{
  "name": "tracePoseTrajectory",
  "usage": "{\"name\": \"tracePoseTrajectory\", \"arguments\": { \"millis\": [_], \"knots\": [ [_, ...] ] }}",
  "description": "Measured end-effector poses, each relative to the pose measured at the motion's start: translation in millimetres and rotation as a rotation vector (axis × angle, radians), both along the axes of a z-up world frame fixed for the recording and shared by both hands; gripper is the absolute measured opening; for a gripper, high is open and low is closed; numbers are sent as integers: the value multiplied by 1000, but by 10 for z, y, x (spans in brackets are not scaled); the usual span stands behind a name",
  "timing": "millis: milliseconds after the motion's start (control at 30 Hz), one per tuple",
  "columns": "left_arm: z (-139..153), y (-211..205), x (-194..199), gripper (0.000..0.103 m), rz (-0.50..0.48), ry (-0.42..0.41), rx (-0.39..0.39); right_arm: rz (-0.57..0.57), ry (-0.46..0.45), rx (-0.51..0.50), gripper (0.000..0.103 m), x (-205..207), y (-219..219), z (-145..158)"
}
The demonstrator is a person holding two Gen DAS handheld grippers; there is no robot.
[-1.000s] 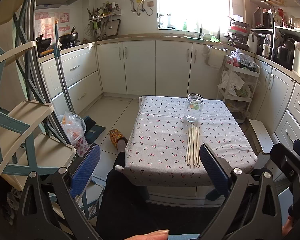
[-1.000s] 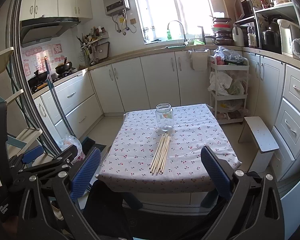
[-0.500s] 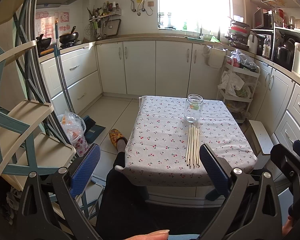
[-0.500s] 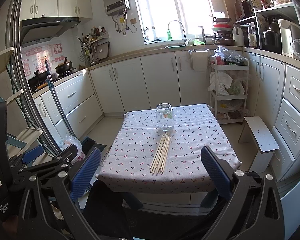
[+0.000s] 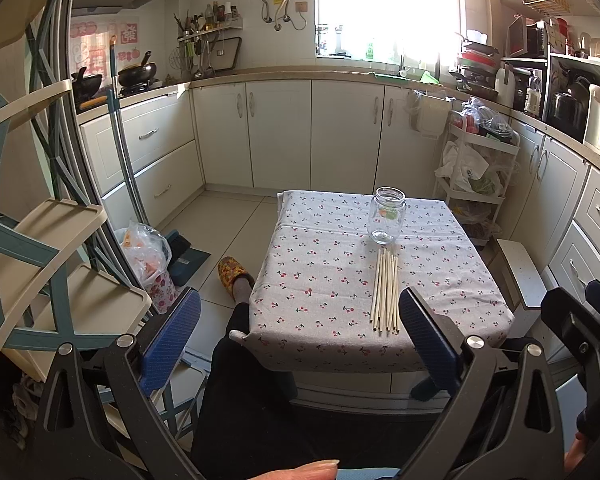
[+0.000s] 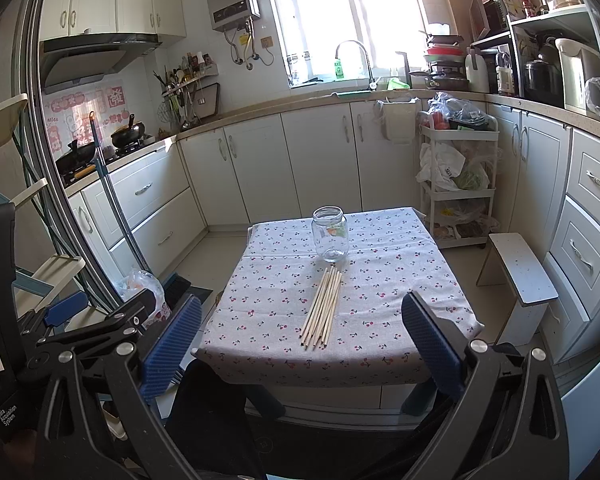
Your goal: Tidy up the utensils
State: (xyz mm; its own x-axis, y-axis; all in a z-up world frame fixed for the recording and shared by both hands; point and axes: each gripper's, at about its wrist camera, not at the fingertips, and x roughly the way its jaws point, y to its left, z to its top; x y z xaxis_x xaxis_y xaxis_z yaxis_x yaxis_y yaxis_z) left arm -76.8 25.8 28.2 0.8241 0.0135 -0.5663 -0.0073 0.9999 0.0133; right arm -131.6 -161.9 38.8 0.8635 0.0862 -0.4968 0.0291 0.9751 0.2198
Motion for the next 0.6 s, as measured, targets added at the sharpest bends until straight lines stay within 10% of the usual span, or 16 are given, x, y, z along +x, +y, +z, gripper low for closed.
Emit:
{"name": "tracePoseTrajectory", "arguments": {
  "millis": [600],
  "knots": [
    [-15, -11, -5, 95, -2, 3, 0, 2, 3, 0, 96, 0, 15, 2]
  ]
}}
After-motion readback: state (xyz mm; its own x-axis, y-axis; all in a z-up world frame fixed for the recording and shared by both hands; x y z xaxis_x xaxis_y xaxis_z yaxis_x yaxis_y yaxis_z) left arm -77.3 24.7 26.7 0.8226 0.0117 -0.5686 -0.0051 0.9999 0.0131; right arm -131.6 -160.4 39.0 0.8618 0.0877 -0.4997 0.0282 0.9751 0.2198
